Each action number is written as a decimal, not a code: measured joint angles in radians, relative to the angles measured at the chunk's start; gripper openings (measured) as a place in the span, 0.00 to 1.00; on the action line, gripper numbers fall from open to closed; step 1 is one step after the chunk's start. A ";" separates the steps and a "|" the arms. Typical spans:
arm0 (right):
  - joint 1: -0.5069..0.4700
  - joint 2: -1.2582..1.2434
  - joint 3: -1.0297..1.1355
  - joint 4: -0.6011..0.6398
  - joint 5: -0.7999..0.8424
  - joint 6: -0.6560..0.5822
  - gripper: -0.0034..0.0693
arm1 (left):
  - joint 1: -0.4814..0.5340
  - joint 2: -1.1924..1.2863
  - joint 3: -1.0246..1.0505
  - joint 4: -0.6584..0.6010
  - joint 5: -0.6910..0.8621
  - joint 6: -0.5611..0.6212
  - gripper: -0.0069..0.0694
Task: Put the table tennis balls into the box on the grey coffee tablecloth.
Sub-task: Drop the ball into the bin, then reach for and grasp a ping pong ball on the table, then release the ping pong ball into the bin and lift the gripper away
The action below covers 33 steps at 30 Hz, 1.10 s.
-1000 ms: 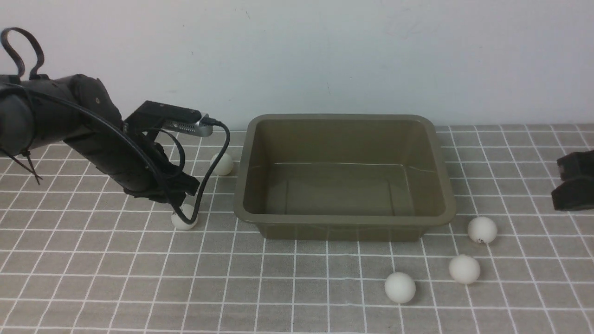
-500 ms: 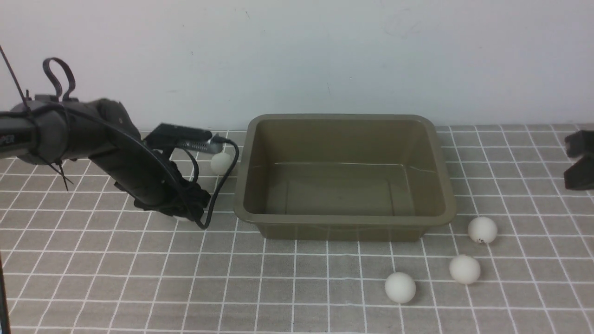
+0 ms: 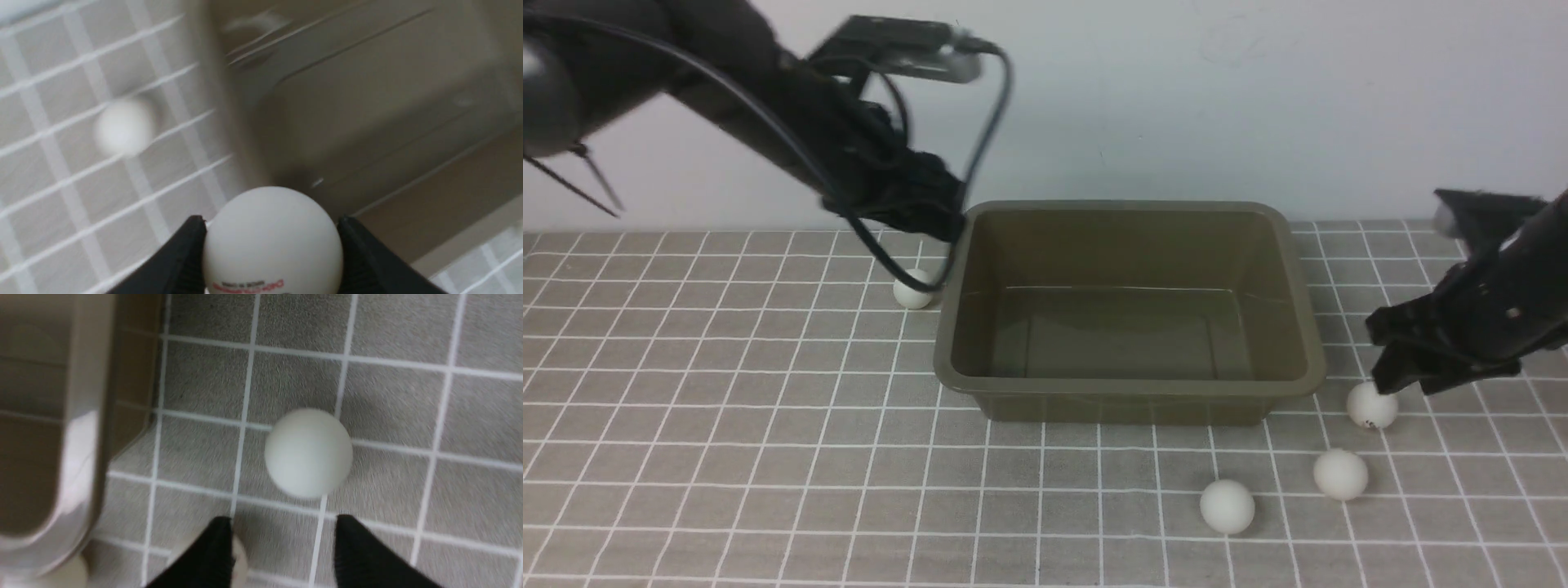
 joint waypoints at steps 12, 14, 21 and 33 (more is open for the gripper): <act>0.011 0.181 -0.007 -0.018 -0.155 0.031 0.58 | -0.184 0.138 -0.011 0.110 -0.080 -0.063 0.89; 0.011 0.175 -0.014 -0.032 -0.135 0.042 0.53 | -0.175 0.129 -0.037 0.132 -0.072 -0.114 0.88; 0.002 -0.056 -0.092 -0.098 -0.009 0.152 0.54 | -0.040 0.087 -0.159 0.292 0.020 -0.255 0.22; 0.217 0.013 -0.333 0.118 0.003 0.000 0.56 | 0.142 0.257 -0.169 0.241 -0.035 -0.198 0.31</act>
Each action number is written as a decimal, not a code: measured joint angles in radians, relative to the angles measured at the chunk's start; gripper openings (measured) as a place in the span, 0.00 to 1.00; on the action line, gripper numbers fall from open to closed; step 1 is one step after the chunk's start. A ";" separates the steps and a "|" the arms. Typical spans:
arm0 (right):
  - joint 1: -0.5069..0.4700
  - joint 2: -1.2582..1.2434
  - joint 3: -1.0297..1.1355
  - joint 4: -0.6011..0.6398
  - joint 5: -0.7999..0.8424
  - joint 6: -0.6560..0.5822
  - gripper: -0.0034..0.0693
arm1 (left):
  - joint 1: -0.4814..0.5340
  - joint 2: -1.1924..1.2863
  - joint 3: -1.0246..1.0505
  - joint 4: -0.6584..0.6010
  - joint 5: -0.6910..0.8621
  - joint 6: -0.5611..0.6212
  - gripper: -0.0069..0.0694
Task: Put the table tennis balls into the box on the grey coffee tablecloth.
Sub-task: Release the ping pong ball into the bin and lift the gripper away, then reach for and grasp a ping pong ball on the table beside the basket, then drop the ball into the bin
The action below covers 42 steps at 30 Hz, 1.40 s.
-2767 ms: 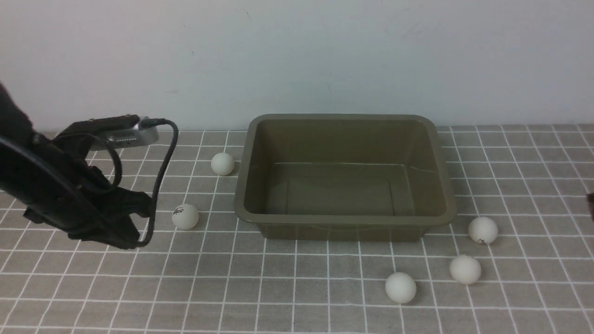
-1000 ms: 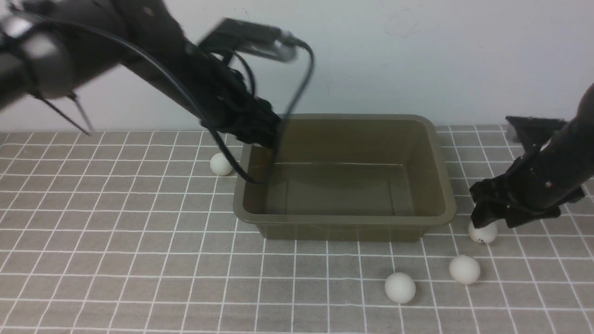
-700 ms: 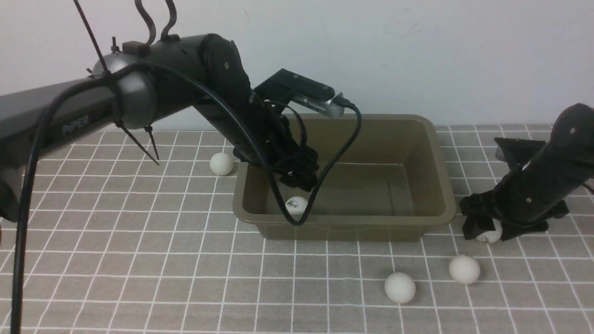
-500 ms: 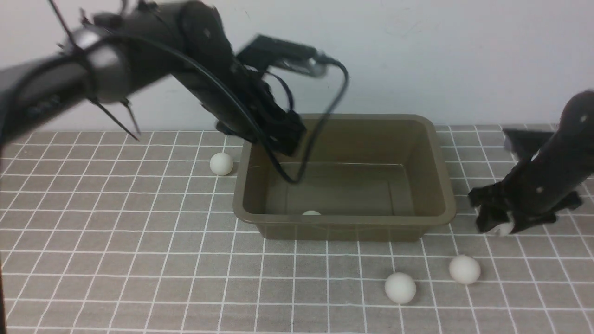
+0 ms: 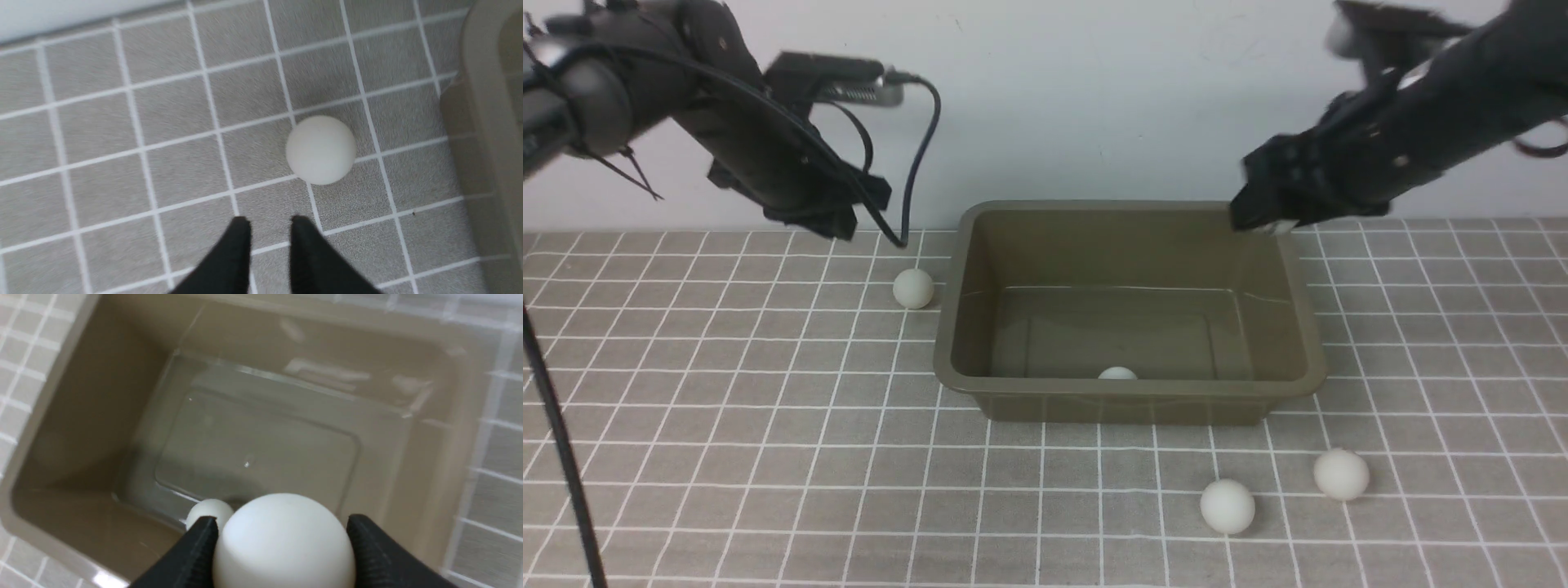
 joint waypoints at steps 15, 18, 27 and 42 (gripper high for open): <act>0.008 -0.074 -0.183 -0.213 0.299 0.134 0.91 | -0.033 0.152 0.000 -0.044 -0.170 0.033 0.91; 0.008 -0.238 -0.078 -0.325 0.305 0.186 0.78 | -0.041 0.181 0.000 -0.057 -0.193 0.033 0.86; 0.008 -0.395 0.277 -0.404 0.295 0.227 0.55 | -0.051 0.209 -0.016 -0.037 -0.187 0.033 0.55; 0.008 -0.082 0.465 -0.278 -0.021 0.279 0.74 | -0.099 -0.010 -0.320 -0.087 0.254 0.019 0.55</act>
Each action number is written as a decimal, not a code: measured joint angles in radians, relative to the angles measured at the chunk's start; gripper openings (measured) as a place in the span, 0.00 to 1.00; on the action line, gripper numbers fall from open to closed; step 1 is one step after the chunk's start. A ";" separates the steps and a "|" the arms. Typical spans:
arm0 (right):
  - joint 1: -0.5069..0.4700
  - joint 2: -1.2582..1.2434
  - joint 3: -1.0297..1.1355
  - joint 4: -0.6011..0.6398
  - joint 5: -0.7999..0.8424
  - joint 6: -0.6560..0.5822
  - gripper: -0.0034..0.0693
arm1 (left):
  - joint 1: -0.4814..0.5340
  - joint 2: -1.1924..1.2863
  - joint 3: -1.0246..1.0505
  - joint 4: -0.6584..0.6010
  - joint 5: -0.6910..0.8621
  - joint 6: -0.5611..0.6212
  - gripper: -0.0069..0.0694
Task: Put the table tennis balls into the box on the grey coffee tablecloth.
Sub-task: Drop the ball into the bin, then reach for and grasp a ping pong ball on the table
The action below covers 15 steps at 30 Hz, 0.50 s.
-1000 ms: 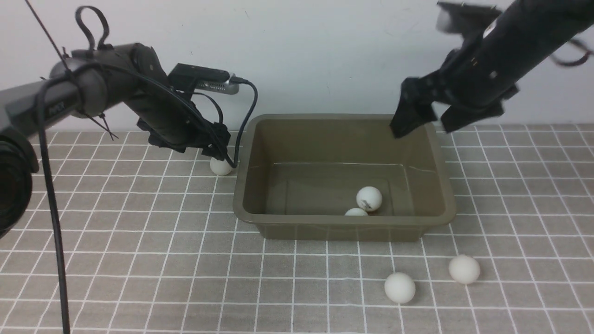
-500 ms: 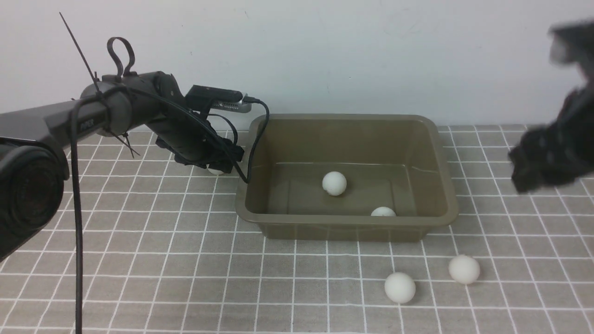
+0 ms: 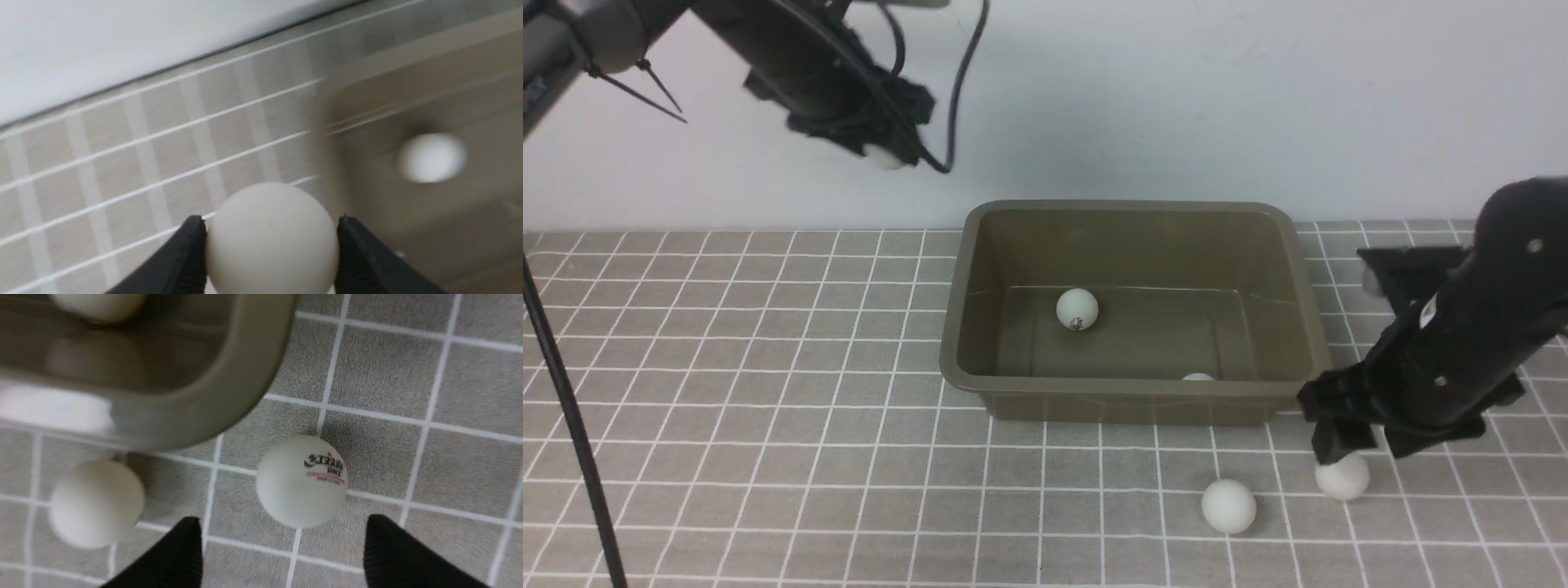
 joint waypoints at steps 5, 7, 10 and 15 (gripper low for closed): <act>0.000 0.111 0.000 -0.019 -0.038 0.001 0.81 | -0.102 0.045 -0.001 -0.033 0.015 0.050 0.55; 0.000 0.135 0.000 -0.042 -0.073 0.001 0.76 | -0.153 0.088 -0.001 -0.008 0.019 0.055 0.64; 0.000 0.133 0.000 -0.043 -0.081 -0.005 0.64 | -0.183 0.111 -0.001 0.035 0.025 0.048 0.78; 0.000 0.005 0.000 -0.045 0.028 -0.021 0.55 | -0.197 0.112 -0.034 0.152 0.070 -0.053 0.93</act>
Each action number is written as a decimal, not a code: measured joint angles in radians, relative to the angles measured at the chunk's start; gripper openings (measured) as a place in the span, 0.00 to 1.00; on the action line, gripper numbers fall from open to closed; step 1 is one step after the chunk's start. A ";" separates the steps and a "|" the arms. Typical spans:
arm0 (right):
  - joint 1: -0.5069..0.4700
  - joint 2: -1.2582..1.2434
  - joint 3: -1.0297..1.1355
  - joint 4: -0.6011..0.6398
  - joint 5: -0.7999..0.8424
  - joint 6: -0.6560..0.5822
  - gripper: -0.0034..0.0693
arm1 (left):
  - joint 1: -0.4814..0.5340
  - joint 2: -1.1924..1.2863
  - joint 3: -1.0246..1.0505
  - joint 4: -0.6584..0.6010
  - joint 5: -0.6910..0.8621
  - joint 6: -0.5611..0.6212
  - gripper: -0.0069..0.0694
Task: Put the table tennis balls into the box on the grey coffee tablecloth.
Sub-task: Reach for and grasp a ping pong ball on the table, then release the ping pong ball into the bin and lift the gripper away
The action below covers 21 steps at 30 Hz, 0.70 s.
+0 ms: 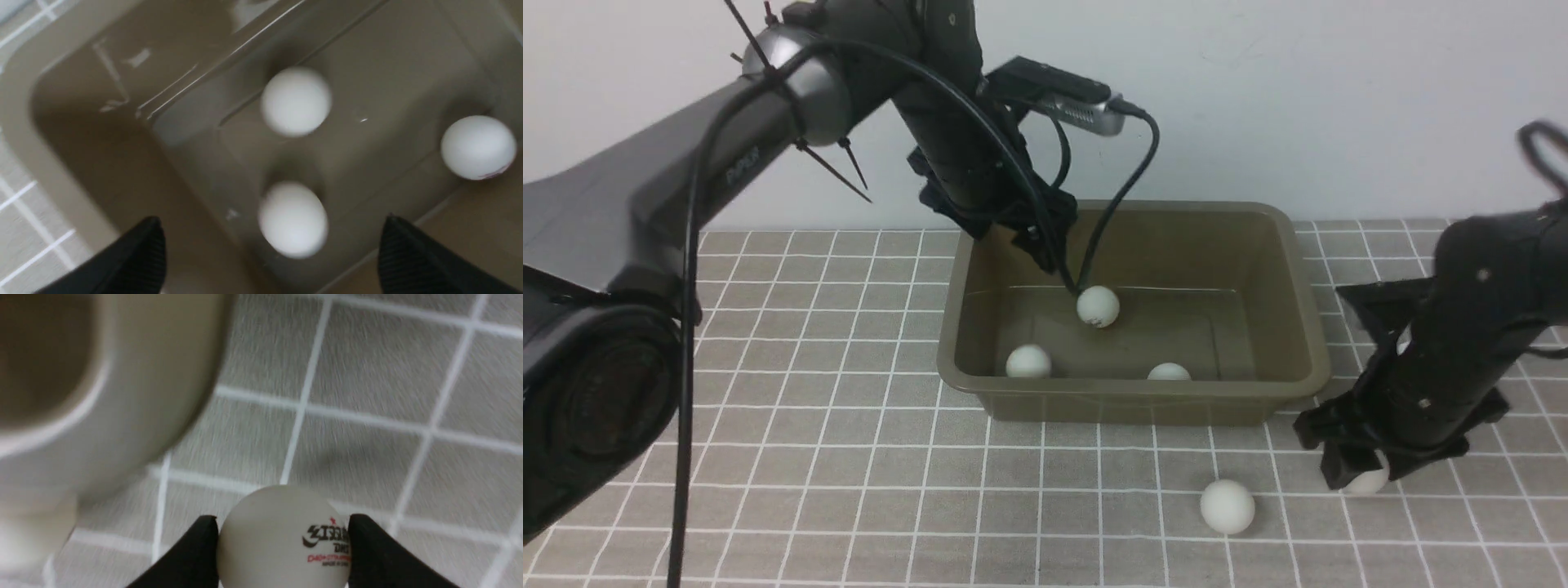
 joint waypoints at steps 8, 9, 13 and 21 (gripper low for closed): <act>0.000 -0.279 -0.119 0.092 -0.017 -0.035 0.55 | 0.046 -0.110 -0.043 0.063 0.037 -0.060 0.15; 0.000 -0.262 -0.154 0.111 -0.019 -0.049 0.55 | 0.055 -0.128 -0.026 0.058 0.037 -0.062 0.13; 0.001 -0.111 -0.326 0.194 0.018 -0.112 0.56 | 0.083 -0.230 0.131 0.035 0.038 -0.066 0.08; 0.001 0.090 -0.517 0.214 0.253 -0.126 0.88 | 0.097 -0.500 0.523 0.029 0.031 -0.079 0.08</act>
